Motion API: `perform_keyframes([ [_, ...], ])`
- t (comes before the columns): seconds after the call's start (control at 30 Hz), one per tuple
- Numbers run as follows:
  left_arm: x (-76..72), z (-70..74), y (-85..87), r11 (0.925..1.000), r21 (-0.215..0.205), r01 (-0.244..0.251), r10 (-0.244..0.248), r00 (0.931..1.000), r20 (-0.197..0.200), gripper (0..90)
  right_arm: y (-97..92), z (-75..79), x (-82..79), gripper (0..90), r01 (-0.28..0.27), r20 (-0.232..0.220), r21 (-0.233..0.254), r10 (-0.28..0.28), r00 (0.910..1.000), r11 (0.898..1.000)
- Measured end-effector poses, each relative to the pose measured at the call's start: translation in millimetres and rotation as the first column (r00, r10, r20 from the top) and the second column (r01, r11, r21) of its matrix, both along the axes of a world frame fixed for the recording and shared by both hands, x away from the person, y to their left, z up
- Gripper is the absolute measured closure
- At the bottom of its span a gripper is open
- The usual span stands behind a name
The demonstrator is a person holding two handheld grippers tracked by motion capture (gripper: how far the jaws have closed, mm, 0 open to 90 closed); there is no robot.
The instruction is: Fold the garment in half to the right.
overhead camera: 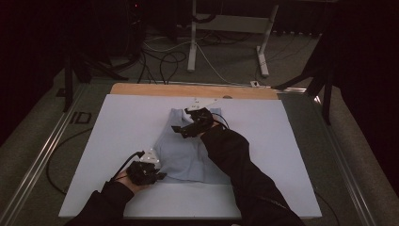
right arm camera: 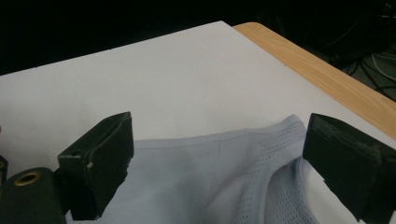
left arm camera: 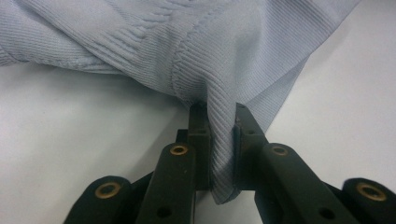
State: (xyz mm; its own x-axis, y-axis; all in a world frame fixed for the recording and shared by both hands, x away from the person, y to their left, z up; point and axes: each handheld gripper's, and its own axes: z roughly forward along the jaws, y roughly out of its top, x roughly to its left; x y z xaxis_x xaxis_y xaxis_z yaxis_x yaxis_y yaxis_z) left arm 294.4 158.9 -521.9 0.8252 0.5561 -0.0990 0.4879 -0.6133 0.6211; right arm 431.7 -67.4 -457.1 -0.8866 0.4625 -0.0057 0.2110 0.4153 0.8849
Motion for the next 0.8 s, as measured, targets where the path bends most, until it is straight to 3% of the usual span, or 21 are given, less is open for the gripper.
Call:
perform_keyframes([
  [0.17,-1.1,2.3,0.8,1.0,-0.006,-0.006,0.006,1.0,0.0,83.1,3.7,0.0,4.6,9.1,-0.004,-0.002,-0.013,0.004,1.0,1.0],
  [0.37,-4.9,8.4,-1.6,0.9999,-0.009,-0.014,0.014,0.9994,0.033,83.5,11.3,2.2,16.8,9.1,0.008,-0.013,-0.022,-0.008,0.9999,1.0],
  [0.57,-7.2,11.4,-2.7,0.9997,-0.022,-0.011,0.013,0.9985,0.053,83.6,17.4,4.2,33.6,9.1,0.064,0.002,-0.054,-0.064,0.9979,0.996],
  [0.8,-6.6,11.0,-0.8,0.9997,-0.024,-0.009,0.011,0.9986,0.052,83.6,30.7,-0.4,57.0,9.1,0.138,-0.072,-0.079,-0.144,0.987,0.987],
])
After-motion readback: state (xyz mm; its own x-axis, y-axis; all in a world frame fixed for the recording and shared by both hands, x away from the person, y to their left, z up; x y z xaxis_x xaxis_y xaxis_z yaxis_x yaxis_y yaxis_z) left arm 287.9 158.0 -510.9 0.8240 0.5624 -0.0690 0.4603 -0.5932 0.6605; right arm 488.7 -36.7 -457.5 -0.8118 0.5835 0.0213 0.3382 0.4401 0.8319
